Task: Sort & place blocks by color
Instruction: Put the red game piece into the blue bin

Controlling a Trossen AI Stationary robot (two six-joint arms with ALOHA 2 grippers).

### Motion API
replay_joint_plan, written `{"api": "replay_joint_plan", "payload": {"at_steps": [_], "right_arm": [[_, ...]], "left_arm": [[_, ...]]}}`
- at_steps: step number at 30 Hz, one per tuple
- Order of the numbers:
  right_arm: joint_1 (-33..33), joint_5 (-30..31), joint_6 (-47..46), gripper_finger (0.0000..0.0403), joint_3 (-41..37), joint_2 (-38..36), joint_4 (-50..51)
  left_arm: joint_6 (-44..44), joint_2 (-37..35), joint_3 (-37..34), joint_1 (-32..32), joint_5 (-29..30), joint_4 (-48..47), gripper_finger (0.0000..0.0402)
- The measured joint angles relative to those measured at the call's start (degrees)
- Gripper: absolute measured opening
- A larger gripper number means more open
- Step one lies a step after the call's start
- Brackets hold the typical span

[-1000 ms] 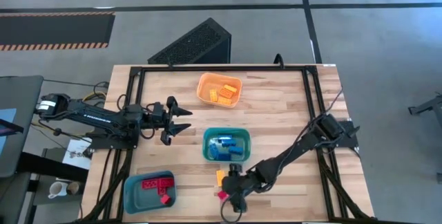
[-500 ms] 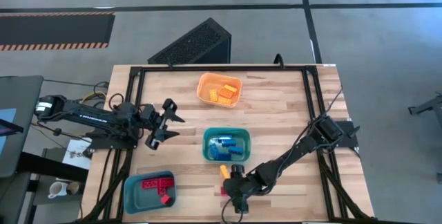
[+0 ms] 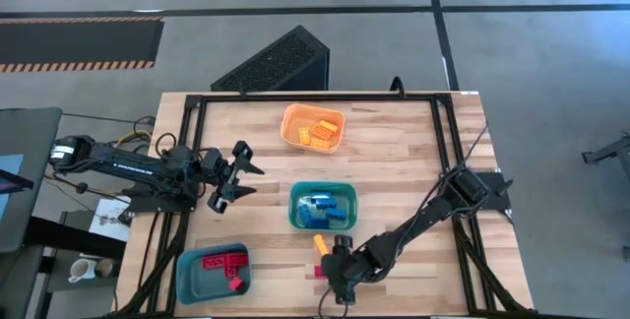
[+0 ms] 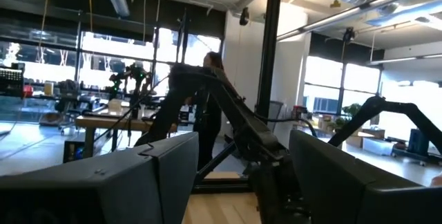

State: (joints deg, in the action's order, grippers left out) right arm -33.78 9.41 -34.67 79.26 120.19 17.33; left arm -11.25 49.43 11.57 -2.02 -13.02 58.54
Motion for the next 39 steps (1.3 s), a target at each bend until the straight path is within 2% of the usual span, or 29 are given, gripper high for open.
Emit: {"api": "replay_joint_plan", "payload": {"at_steps": [8,11,14,18,22,24,28,32,34,36,39], "right_arm": [[-0.9,2.7,-2.7,0.0300,0.4,3.9,0.0],[-1.5,3.9,-2.7,0.0286,0.3,4.0,0.3],[-1.5,4.4,-2.7,0.0259,0.1,3.2,0.4],[-1.4,4.2,-2.9,0.0202,0.0,1.5,0.5],[-1.4,2.5,-3.2,0.0138,-0.3,-0.6,1.5],[-1.5,2.5,-3.2,0.0127,-0.3,-2.0,1.3],[-1.2,3.9,-3.0,0.0127,-0.2,-4.9,0.1],[-0.3,8.5,-1.1,0.0155,-0.2,-6.5,-0.2],[0.7,10.1,1.5,0.0171,-0.2,-6.8,-2.4],[2.3,10.0,4.9,0.0175,-0.2,-6.8,-6.2],[5.0,9.5,9.4,0.0160,-0.1,-6.6,-14.8]], "left_arm": [[0.0,0.0,0.0,0.0,0.3,-0.2,0.0215],[0.0,0.0,0.0,0.0,0.3,-0.4,0.0215],[0.0,0.0,0.0,0.0,0.6,-0.4,0.0215],[0.0,0.0,0.0,0.0,1.3,-0.4,0.0215],[-3.3,0.0,0.0,0.0,5.3,-2.1,0.0215],[-4.1,0.0,0.0,0.0,6.0,-2.3,0.0215],[-4.4,-1.2,0.0,0.0,2.5,-2.5,0.0215],[-4.9,-4.5,0.0,0.0,-7.5,-1.4,0.0215],[-6.1,-6.4,0.0,0.0,-10.5,-1.3,0.0215],[-7.0,-8.1,0.0,0.0,-11.8,-2.0,0.0215],[-7.2,-9.8,0.0,-0.2,-11.8,-5.4,0.0215]]}}
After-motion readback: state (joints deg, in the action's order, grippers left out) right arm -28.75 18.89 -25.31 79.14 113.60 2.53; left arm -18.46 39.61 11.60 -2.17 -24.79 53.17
